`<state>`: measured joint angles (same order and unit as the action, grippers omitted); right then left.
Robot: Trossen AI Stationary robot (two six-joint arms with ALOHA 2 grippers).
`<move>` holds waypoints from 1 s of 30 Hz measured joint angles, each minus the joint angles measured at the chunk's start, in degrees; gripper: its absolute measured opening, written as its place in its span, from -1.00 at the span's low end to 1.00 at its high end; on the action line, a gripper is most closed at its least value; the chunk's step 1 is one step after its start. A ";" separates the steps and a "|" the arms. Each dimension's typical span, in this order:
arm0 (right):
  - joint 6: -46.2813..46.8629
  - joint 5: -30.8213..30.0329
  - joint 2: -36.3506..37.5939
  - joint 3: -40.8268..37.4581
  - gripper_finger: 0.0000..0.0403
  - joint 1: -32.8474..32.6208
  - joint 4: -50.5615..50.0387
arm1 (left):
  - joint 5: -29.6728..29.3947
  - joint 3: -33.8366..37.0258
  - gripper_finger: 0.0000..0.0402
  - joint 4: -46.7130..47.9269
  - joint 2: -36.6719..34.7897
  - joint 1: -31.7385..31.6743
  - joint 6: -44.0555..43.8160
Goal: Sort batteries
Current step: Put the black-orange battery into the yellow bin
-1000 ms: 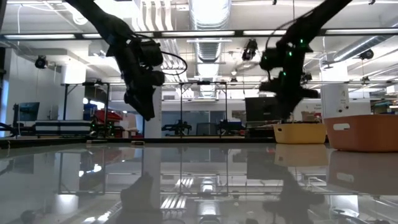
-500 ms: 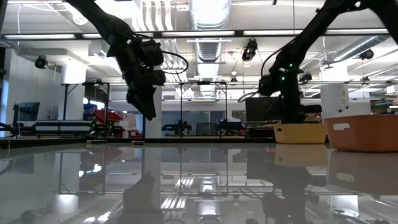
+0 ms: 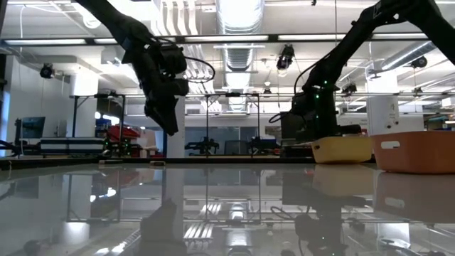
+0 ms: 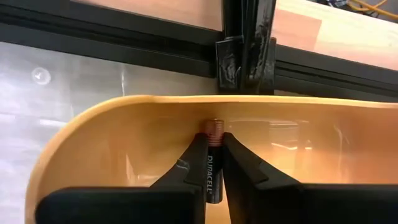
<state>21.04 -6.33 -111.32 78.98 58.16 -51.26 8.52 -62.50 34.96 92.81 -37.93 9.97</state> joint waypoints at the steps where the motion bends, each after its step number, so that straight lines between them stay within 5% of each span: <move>1: 0.01 -0.01 -0.06 0.04 -0.89 0.01 -0.01 | 0.03 -0.18 0.03 0.06 -0.17 0.00 -0.10; 20: -4.21 -0.97 4.92 0.07 -0.21 0.52 -3.34 | -0.38 -10.32 0.03 6.35 -4.91 -0.07 4.39; 30: -7.90 -2.88 20.48 0.07 0.04 -3.59 -0.71 | 2.89 -0.90 0.03 2.25 -5.75 -0.66 16.17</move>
<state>13.14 -9.21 -90.84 79.05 54.57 -51.96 11.42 -63.39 37.21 87.06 -38.60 26.14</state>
